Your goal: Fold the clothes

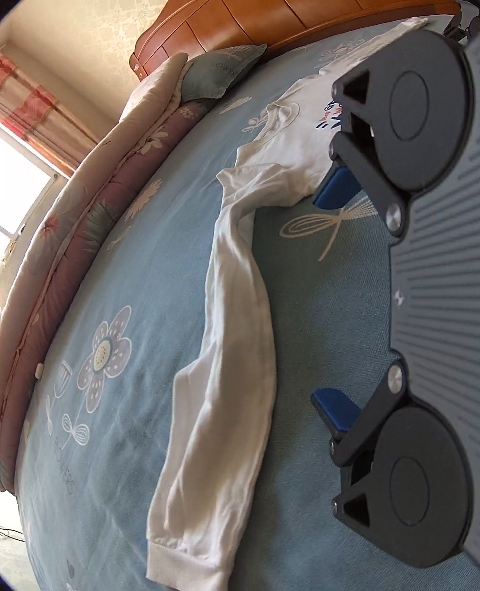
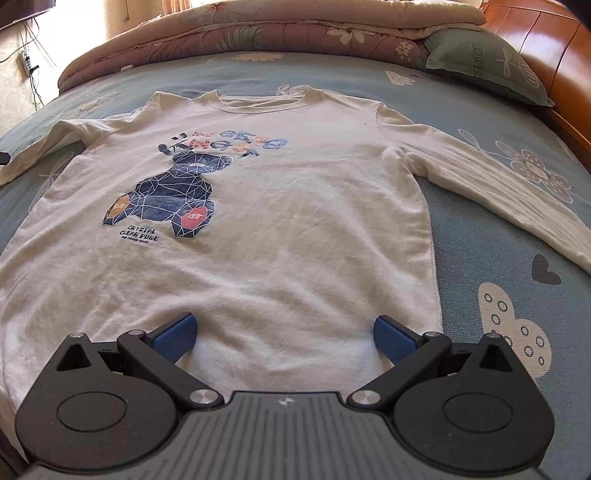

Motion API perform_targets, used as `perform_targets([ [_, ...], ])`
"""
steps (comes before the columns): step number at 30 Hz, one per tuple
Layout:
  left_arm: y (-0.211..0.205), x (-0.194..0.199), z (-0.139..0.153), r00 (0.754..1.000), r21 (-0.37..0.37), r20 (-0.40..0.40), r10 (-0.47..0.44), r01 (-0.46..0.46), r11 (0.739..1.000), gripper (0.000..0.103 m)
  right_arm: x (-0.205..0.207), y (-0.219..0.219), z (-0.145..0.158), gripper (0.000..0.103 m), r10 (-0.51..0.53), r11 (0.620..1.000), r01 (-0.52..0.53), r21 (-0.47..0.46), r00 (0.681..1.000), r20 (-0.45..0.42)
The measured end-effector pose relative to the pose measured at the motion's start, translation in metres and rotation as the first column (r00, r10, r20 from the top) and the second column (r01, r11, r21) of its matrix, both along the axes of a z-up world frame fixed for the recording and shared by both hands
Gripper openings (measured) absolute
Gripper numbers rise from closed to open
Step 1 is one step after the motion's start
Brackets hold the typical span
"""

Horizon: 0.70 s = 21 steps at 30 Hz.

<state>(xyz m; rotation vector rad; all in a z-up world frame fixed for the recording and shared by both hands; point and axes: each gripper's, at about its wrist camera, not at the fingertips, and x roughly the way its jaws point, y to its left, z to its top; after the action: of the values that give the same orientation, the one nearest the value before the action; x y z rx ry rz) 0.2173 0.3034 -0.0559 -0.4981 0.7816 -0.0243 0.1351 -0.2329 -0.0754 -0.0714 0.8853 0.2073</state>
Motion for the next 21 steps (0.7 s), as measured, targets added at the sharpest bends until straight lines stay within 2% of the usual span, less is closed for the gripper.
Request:
perform_targets([
  [3, 0.003, 0.011, 0.020, 0.998, 0.027, 0.054, -0.013, 0.011, 1.000, 0.102, 0.001, 0.000, 0.000, 0.103, -0.001, 1.000, 0.001, -0.003, 1.000, -0.008],
  [6, -0.005, 0.024, 0.027, 0.997, 0.041, 0.068, -0.044, 0.041, 0.998, 0.102, 0.003, 0.001, 0.001, 0.103, 0.000, 1.000, 0.000, -0.009, 1.000, -0.021],
  [11, -0.037, 0.027, 0.001, 0.988, 0.118, -0.012, -0.155, 0.155, 0.981, 0.102, 0.014, 0.002, 0.007, 0.103, 0.030, 0.999, -0.033, -0.027, 0.995, -0.093],
  [14, -0.043, 0.015, -0.019, 0.983, 0.134, -0.092, -0.160, 0.172, 0.976, 0.102, 0.027, 0.001, 0.017, 0.103, 0.053, 0.997, -0.063, -0.048, 0.983, -0.178],
  [18, -0.051, -0.012, -0.020, 0.977, 0.215, -0.095, -0.190, 0.206, 0.955, 0.102, 0.049, 0.008, 0.054, 0.103, 0.156, 0.987, -0.158, -0.021, 0.983, -0.098],
  [21, -0.059, -0.025, -0.021, 0.972, 0.238, -0.106, -0.208, 0.228, 0.944, 0.102, 0.079, 0.030, 0.082, 0.103, 0.265, 0.964, -0.265, 0.014, 0.964, -0.031],
])
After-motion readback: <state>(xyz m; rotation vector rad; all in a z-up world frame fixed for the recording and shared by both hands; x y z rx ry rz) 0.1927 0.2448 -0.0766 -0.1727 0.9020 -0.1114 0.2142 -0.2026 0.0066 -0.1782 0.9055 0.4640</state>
